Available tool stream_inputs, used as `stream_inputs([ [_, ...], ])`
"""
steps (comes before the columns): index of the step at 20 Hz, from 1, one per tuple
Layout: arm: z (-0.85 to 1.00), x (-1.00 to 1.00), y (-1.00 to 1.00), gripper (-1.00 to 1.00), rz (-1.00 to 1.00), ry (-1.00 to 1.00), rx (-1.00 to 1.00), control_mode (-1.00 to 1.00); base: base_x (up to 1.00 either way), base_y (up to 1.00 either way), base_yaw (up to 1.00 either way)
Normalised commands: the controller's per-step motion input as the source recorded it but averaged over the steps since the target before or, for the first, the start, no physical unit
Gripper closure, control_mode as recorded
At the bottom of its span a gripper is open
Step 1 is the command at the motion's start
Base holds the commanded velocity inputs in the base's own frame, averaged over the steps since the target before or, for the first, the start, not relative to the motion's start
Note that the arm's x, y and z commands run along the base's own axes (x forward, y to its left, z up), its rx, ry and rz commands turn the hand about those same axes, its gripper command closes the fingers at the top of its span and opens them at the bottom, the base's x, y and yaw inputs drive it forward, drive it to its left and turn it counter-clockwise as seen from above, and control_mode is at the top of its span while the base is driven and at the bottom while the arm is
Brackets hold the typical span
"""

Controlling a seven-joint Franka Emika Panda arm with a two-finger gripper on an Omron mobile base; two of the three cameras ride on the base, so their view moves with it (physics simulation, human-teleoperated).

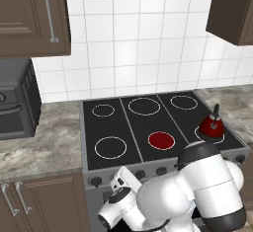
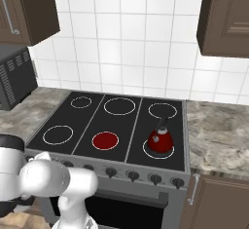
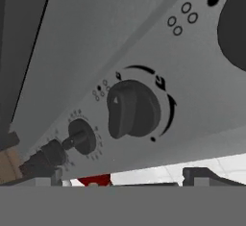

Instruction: Turn off the front center burner of the stove.

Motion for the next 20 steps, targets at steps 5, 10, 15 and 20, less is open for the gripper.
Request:
stream_inputs([
  [5, -0.14, 0.14, 0.00, -1.00, 0.00, -0.02, -0.13, -1.00, 0.00, 0.00, 0.00],
  [10, -0.28, 0.00, 0.00, -1.00, 0.00, -0.10, -0.12, -1.00, 0.00, 0.00, 0.00],
  [15, -0.12, 0.00, 0.00, -1.00, 0.00, -0.08, -0.06, -1.00, 0.00, 0.00, 0.00],
  [20, 0.00, 0.00, 0.03, -1.00, 0.02, -0.08, -0.04, -1.00, 0.00, 0.00, 0.00],
])
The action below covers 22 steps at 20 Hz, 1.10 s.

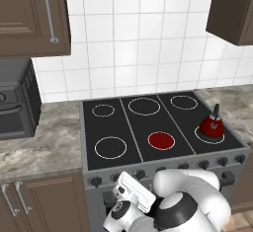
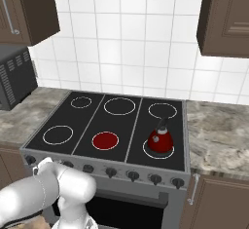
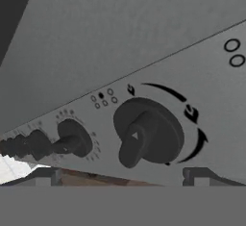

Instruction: Turn off the front center burner of the stove.

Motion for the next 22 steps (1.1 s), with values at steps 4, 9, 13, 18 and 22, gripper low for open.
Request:
stream_inputs([
  [4, 0.00, 0.04, 0.06, -1.00, 0.09, -0.08, -0.01, -1.00, 0.00, 0.00, 0.00],
  [9, 0.00, 0.06, 0.00, -1.00, 0.15, -0.07, 0.00, -1.00, 0.00, 0.00, 0.00],
  [13, -0.03, 0.10, 0.05, -1.00, 0.19, 0.00, 0.00, -1.00, 0.00, 0.00, 0.00],
  [18, -0.02, 0.06, 0.02, -1.00, 0.20, 0.00, 0.00, -1.00, 0.00, 0.00, 0.00],
  [22, 0.00, 0.02, 0.00, -1.00, 0.18, 0.00, 0.00, -1.00, 0.00, 0.00, 0.00],
])
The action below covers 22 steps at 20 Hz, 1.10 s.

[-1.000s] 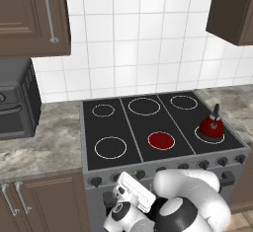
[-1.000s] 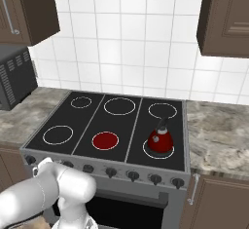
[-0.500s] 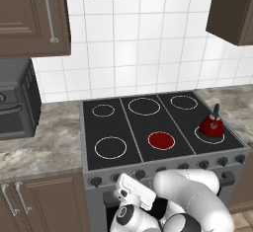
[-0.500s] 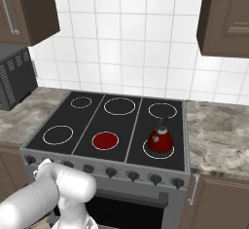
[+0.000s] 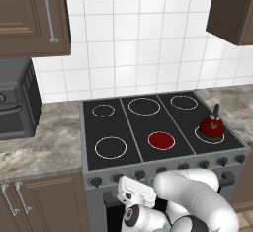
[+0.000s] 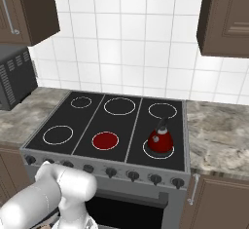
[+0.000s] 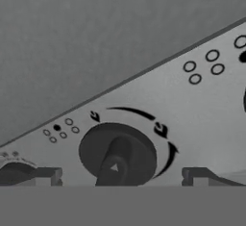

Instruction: Turn off the front center burner of the stove.

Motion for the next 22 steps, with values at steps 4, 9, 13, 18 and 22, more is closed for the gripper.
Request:
stream_inputs([
  [4, -0.02, 0.00, 0.01, -1.00, 0.14, 0.00, 0.02, -1.00, 0.00, 0.00, 0.00],
  [9, 0.00, 0.00, 0.01, -1.00, 0.11, 0.00, 0.07, -1.00, 0.00, 0.00, 0.00],
  [13, 0.00, 0.00, 0.00, -1.00, 0.07, 0.00, 0.11, -1.00, 0.00, 0.00, 0.00],
  [18, 0.00, 0.01, -0.11, -1.00, 0.01, 0.00, 0.18, -1.00, 0.00, 0.00, 0.00],
  [22, 0.00, 0.10, -0.11, -1.00, 0.00, 0.00, 0.17, -1.00, 0.00, 0.00, 0.00],
])
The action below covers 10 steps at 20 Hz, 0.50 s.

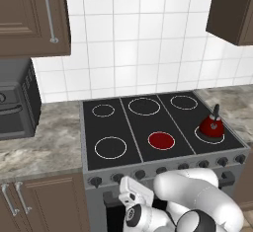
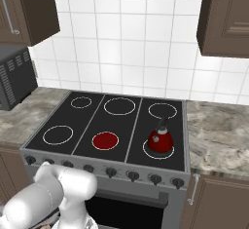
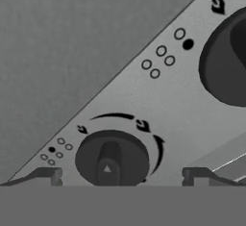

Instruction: Turn off the front center burner of the stove.

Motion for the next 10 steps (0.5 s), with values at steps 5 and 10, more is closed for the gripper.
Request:
stream_inputs([
  [5, -0.04, 0.07, 0.00, -1.00, 0.02, 0.00, 0.11, -1.00, 0.00, 0.00, 0.00],
  [10, -0.16, 0.16, 0.00, -1.00, 0.07, 0.01, 0.05, -1.00, 0.00, 0.00, 0.00],
])
